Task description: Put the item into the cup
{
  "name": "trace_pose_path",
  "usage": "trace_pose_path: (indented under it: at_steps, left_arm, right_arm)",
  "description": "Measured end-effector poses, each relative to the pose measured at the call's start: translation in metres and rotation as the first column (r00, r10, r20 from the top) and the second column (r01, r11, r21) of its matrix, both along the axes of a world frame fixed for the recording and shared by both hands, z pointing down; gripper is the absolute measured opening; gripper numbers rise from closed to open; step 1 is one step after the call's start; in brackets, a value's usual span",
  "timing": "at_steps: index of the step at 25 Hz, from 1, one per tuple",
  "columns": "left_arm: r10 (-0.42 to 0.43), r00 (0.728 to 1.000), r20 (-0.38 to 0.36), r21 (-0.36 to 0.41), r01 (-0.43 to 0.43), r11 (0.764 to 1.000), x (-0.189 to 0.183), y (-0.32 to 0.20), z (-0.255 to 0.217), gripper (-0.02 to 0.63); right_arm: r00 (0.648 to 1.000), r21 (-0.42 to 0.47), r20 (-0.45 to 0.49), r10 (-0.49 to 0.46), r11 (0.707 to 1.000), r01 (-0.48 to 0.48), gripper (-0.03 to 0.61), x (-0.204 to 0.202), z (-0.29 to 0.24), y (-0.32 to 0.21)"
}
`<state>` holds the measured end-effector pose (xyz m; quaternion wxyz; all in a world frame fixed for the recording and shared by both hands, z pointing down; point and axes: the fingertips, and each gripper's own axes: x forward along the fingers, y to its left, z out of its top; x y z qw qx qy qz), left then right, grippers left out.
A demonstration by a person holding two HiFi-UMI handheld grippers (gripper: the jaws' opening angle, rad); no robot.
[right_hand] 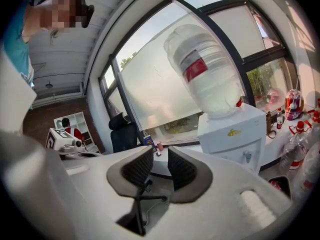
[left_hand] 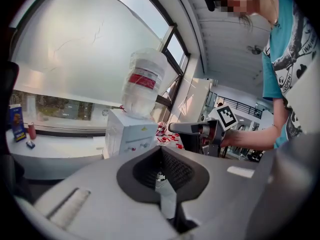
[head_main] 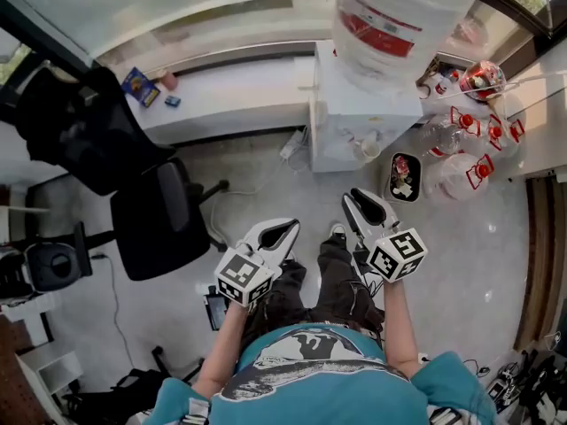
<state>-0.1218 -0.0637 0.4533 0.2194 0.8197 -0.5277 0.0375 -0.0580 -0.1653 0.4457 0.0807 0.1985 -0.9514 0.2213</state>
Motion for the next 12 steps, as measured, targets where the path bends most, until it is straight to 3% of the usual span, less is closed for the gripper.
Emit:
trace_pose_path:
  at_steps: [12]
  left_arm:
    - [0.051, 0.998, -0.023, 0.062, -0.049, 0.997, -0.017, 0.047, -0.022, -0.002]
  right_arm:
    - [1.000, 0.067, 0.028, -0.005, 0.998, 0.003, 0.080, -0.023, -0.038, 0.082]
